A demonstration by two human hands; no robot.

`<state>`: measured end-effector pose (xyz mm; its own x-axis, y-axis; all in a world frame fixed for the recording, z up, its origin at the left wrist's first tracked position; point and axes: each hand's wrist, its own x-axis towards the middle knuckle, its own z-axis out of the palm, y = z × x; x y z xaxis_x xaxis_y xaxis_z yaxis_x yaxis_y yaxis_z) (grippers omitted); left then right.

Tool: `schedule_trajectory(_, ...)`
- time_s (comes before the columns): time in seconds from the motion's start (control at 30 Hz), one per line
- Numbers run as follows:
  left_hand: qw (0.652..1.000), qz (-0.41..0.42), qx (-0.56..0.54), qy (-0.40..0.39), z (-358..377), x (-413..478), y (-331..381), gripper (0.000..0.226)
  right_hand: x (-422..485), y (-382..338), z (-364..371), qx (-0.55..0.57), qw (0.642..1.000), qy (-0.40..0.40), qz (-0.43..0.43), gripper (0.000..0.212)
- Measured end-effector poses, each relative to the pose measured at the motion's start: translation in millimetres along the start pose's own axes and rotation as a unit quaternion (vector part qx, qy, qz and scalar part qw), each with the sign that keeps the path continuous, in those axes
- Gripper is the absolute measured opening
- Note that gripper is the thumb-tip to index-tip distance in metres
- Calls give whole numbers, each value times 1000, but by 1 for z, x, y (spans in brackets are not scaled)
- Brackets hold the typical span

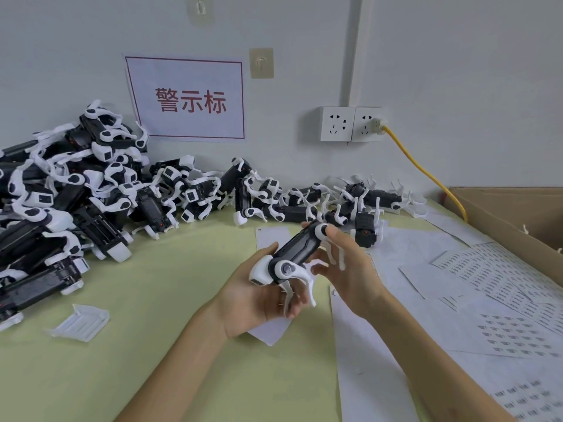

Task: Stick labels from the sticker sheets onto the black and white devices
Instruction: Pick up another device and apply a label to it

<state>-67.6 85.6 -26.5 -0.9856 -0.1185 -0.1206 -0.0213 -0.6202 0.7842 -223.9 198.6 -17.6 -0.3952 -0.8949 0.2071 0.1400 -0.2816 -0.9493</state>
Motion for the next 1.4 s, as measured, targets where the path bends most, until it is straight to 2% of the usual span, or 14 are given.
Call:
schedule_trajectory(0.13, 999, 6, 31, -38, -5, 2, -2, 58, 3, -1, -4, -104, 994, 35, -29, 32)
schedule_trajectory(0.33, 994, 90, 47, 42, -7, 8, -4, 44, 2, 7, 2, -168, 983, 16, -75, 43)
schedule_trajectory(0.57, 990, 115, 60, 50, -10, 4, -2, 69, 5, 9, 2, -217, 969, 9, -117, 17)
schedule_trajectory(0.67, 984, 158, 38, 71, -12, 3, 1, 52, 8, 18, -2, -269, 960, 30, -71, 28)
schedule_trajectory(0.73, 977, 192, 10, 98, -16, 3, 3, 43, 10, 23, -7, -385, 922, 49, -8, 47)
schedule_trajectory(0.8, 965, 218, -10, 144, -21, 3, 6, 46, 11, 30, -11, -523, 848, 63, 52, 67)
schedule_trajectory(0.87, 954, 228, -4, 195, -24, 5, 7, 41, 12, 35, -12, -599, 792, 85, 88, 78)
schedule_trajectory(0.93, 941, 214, 28, 261, -26, 8, 5, 29, 13, 39, -15, -620, 772, 93, 105, 84)
schedule_trajectory(0.97, 934, 201, 48, 293, -25, 9, 4, 26, 14, 39, -18, -616, 775, 95, 109, 84)
schedule_trajectory(1.03, 925, 175, 79, 328, -24, 11, 1, 25, 16, 36, -20, -567, 811, 105, 94, 78)
schedule_trajectory(1.13, 930, 161, 87, 320, -21, 11, 0, 24, 15, 29, -17, -447, 885, 131, 11, 57)
schedule_trajectory(1.2, 935, 168, 80, 303, -19, 11, 0, 25, 12, 23, -12, -383, 914, 129, -36, 48)
schedule_trajectory(1.33, 942, 173, 111, 267, -16, 9, -1, 29, 5, 13, -2, -298, 951, 33, -72, 13)
schedule_trajectory(1.4, 939, 173, 116, 273, -17, 8, 0, 35, 1, 11, 4, -270, 961, -7, -56, 16)
